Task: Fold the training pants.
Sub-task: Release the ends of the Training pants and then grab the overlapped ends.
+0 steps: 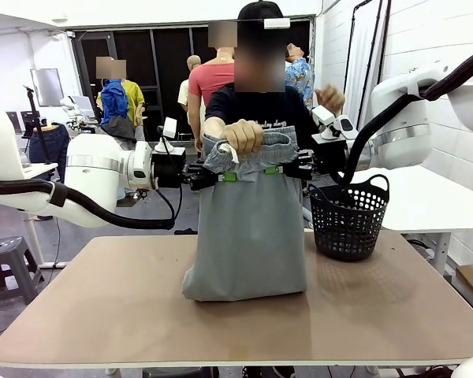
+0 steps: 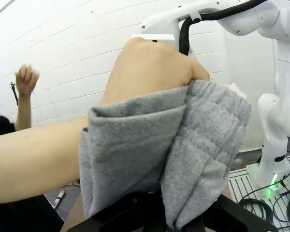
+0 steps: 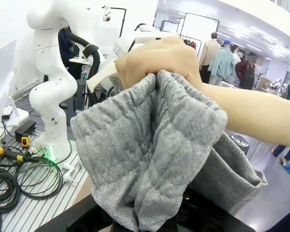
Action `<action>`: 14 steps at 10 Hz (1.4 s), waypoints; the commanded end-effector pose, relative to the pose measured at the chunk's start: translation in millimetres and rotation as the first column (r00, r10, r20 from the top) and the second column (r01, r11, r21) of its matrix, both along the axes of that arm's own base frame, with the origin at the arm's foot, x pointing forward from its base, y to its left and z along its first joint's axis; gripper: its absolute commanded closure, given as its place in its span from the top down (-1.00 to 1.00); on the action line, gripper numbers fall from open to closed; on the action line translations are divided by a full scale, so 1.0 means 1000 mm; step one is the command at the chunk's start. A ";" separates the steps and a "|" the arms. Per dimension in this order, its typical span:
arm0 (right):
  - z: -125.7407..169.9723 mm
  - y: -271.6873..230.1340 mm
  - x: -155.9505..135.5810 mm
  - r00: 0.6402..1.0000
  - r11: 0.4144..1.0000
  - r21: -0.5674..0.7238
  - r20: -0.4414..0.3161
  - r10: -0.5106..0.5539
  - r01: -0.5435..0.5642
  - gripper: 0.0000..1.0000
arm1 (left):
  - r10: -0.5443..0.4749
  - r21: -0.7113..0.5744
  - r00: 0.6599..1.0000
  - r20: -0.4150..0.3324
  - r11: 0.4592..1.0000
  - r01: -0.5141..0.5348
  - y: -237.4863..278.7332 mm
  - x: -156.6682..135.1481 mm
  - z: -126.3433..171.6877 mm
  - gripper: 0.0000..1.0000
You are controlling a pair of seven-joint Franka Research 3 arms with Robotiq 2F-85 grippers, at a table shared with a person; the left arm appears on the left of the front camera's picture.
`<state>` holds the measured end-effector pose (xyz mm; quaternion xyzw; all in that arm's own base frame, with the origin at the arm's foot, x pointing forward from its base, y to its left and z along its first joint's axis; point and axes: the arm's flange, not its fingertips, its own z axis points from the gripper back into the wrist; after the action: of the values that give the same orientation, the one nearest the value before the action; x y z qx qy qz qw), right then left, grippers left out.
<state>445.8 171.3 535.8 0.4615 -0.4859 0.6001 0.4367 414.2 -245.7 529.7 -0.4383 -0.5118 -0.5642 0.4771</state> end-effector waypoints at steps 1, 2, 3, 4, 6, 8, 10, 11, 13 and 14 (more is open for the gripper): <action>0.000 0.002 -0.003 1.000 1.000 0.016 0.000 0.001 -0.001 -1.00 | 0.006 -0.011 1.000 0.000 1.000 -0.006 0.000 -0.001 0.003 -1.00; 0.000 0.002 -0.003 1.000 1.000 0.016 0.000 0.001 -0.001 -1.00 | 0.006 -0.011 1.000 0.000 1.000 -0.006 0.000 -0.001 0.003 -1.00; 0.000 0.002 -0.003 1.000 1.000 0.016 0.000 0.001 -0.001 -1.00 | 0.006 -0.011 1.000 0.000 1.000 -0.006 0.000 -0.001 0.003 -1.00; 0.000 0.002 -0.003 1.000 1.000 0.016 0.000 0.001 -0.001 -1.00 | 0.006 -0.011 1.000 0.000 1.000 -0.006 0.000 -0.001 0.003 -1.00; 0.000 0.002 -0.003 1.000 1.000 0.016 0.000 0.001 -0.001 -1.00 | 0.006 -0.011 1.000 0.000 1.000 -0.006 0.000 -0.001 0.003 -1.00; 0.000 0.002 -0.003 1.000 1.000 0.016 0.000 0.001 -0.001 -1.00 | 0.006 -0.011 1.000 0.000 1.000 -0.006 0.000 -0.001 0.003 -1.00; 0.000 0.002 -0.003 1.000 1.000 0.016 0.000 0.001 -0.001 -1.00 | 0.006 -0.011 1.000 0.000 1.000 -0.006 0.000 -0.001 0.003 -1.00; 0.000 0.002 -0.003 1.000 1.000 0.016 0.000 0.001 -0.001 -1.00 | 0.006 -0.011 1.000 0.000 1.000 -0.006 0.000 -0.001 0.003 -1.00; -0.001 0.001 -0.001 0.999 1.000 0.007 -0.034 0.002 -0.002 -1.00 | 0.000 0.002 1.000 -0.003 1.000 0.000 0.002 0.000 0.000 -0.86; 0.000 0.001 -0.002 0.999 1.000 0.005 -0.046 -0.007 0.007 -0.61 | 0.001 0.000 1.000 -0.004 1.000 -0.001 0.002 0.000 0.000 -0.46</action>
<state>446.1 171.1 534.9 0.4648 -0.4822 0.5972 0.4414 414.5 -245.5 529.6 -0.4383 -0.5120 -0.5637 0.4774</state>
